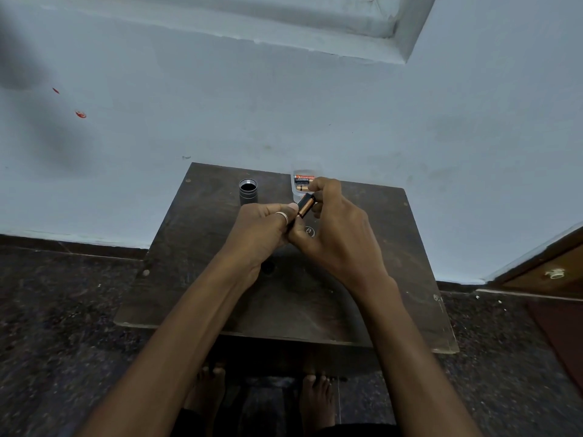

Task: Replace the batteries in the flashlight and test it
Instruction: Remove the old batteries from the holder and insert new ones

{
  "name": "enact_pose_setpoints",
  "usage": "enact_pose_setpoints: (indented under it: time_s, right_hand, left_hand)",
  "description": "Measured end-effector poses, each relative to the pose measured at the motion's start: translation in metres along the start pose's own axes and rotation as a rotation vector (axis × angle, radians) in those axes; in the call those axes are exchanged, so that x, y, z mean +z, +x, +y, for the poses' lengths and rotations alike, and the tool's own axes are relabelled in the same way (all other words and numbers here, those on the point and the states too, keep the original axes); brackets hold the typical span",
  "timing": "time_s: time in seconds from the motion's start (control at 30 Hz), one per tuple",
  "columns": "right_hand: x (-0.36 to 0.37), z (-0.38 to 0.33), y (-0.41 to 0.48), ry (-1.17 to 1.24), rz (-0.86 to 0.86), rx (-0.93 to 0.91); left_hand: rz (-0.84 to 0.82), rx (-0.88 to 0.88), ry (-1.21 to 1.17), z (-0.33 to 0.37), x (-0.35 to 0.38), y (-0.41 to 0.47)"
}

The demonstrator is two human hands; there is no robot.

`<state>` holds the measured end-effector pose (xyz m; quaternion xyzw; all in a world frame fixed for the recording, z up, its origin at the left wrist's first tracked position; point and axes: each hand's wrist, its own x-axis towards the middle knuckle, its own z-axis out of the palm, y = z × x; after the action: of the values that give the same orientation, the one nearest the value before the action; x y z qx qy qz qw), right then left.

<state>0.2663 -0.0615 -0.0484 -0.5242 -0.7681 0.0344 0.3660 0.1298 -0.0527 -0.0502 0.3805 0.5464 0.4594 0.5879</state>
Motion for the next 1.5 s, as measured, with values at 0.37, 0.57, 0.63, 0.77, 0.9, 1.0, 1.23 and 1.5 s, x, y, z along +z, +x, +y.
enact_pose_setpoints:
  time_s: [0.37, 0.57, 0.63, 0.77, 0.9, 1.0, 1.23, 1.5]
  right_hand:
    - [0.003, 0.006, 0.003, 0.127, -0.076, -0.042]
    - [-0.001, 0.015, 0.006, 0.189, -0.080, -0.126]
    - [-0.003, 0.014, 0.007, 0.206, -0.040, -0.087]
    - [-0.005, 0.011, 0.011, 0.391, 0.129, 0.241]
    - [-0.013, 0.017, 0.017, 0.682, 0.202, 0.610]
    - [-0.012, 0.032, 0.013, 0.630, 0.152, 0.765]
    - [0.000, 0.044, 0.001, -0.033, -0.235, 0.586]
    - [0.007, 0.035, 0.001, -0.187, -0.259, 0.491]
  left_hand:
    - [-0.004, -0.015, -0.024, 0.003, -0.003, -0.004]
    - [0.001, -0.054, -0.100, 0.003, -0.003, 0.001]
    - [-0.009, -0.062, -0.129, 0.004, -0.002, 0.001]
    - [-0.002, -0.084, -0.178, 0.005, 0.000, 0.002]
    - [0.002, -0.111, -0.211, 0.006, -0.002, 0.002]
    - [0.007, -0.120, -0.211, 0.008, -0.003, 0.001]
    - [-0.002, -0.129, -0.217, 0.008, 0.000, 0.000]
    - [-0.007, -0.147, -0.235, 0.008, -0.001, 0.000]
